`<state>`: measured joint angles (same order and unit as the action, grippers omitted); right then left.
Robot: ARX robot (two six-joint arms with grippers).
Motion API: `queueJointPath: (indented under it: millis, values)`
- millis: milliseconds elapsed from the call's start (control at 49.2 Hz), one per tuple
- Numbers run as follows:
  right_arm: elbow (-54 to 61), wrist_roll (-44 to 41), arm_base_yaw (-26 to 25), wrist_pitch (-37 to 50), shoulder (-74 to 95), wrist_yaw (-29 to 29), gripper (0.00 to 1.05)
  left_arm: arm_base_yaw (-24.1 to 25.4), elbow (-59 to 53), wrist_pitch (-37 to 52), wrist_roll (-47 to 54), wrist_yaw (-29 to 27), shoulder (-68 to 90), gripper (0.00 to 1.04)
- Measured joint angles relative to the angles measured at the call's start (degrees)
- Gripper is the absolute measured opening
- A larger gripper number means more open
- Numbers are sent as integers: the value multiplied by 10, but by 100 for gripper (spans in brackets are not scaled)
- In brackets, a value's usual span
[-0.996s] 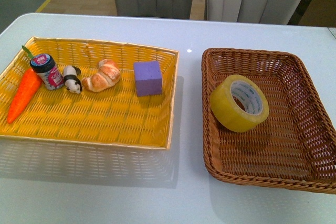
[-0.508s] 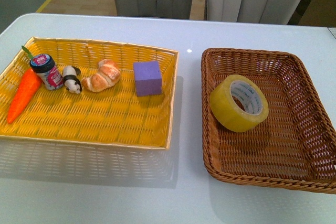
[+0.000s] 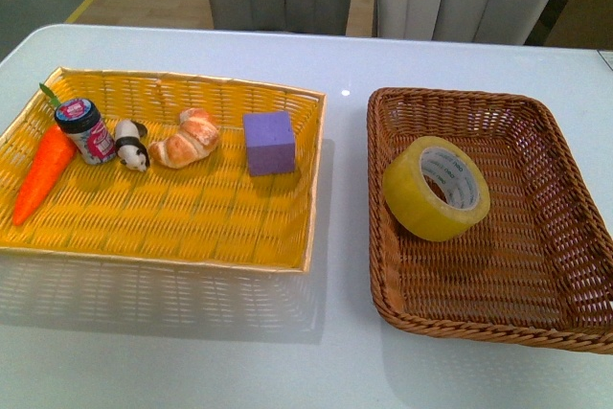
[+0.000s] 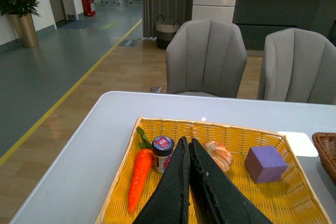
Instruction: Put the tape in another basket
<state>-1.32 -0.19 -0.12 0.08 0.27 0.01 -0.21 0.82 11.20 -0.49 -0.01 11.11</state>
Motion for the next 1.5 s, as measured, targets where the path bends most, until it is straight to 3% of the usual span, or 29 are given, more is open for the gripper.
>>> queueJointPath:
  millis: [81, 183, 366, 569, 854, 1504]
  values:
    - [0, 0, 0, 0, 0, 0, 96, 0, 0, -11, 0, 0, -11, 2]
    - [0, 0, 0, 0, 0, 0, 96, 0, 0, -106, 0, 0, -91, 2]
    - [0, 0, 0, 0, 0, 0, 96, 0, 0, -112, 0, 0, -102, 2]
    - [0, 0, 0, 0, 0, 0, 96, 0, 0, -112, 0, 0, -102, 37]
    - [0, 0, 0, 0, 0, 0, 96, 0, 0, -112, 0, 0, -102, 97]
    - [0, 0, 0, 0, 0, 0, 96, 0, 0, -112, 2, 0, -103, 96]
